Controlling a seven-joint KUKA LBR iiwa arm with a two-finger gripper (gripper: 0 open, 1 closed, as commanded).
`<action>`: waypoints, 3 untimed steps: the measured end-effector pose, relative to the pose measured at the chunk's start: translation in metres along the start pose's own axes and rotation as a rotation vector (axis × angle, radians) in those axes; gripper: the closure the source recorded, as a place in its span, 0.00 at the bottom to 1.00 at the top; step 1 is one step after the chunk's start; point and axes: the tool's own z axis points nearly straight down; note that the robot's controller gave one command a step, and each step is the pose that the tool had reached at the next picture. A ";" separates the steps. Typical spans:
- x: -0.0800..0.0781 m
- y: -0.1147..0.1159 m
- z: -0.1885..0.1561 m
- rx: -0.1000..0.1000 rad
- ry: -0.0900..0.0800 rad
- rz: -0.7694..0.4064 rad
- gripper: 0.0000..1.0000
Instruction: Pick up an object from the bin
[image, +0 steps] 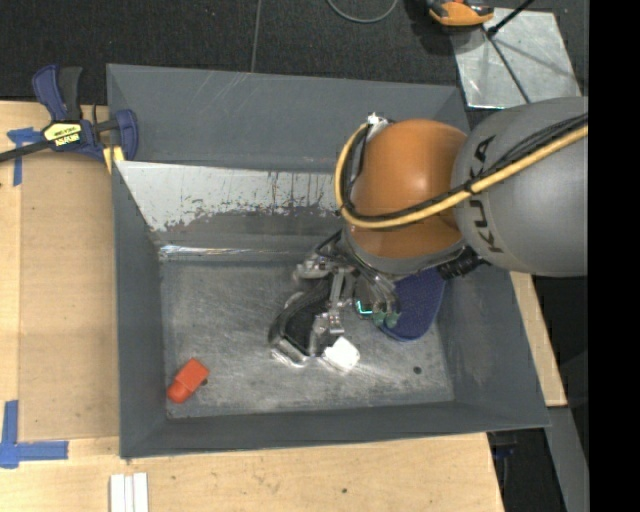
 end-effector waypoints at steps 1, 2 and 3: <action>-0.033 -0.025 0.071 0.001 -0.012 -0.237 0.00; -0.031 -0.038 0.074 0.000 -0.006 -0.106 0.00; -0.036 -0.042 0.074 0.000 -0.011 -0.061 0.00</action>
Offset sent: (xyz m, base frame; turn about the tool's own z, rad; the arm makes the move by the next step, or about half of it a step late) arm 0.0432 -0.0349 -0.1045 -0.2972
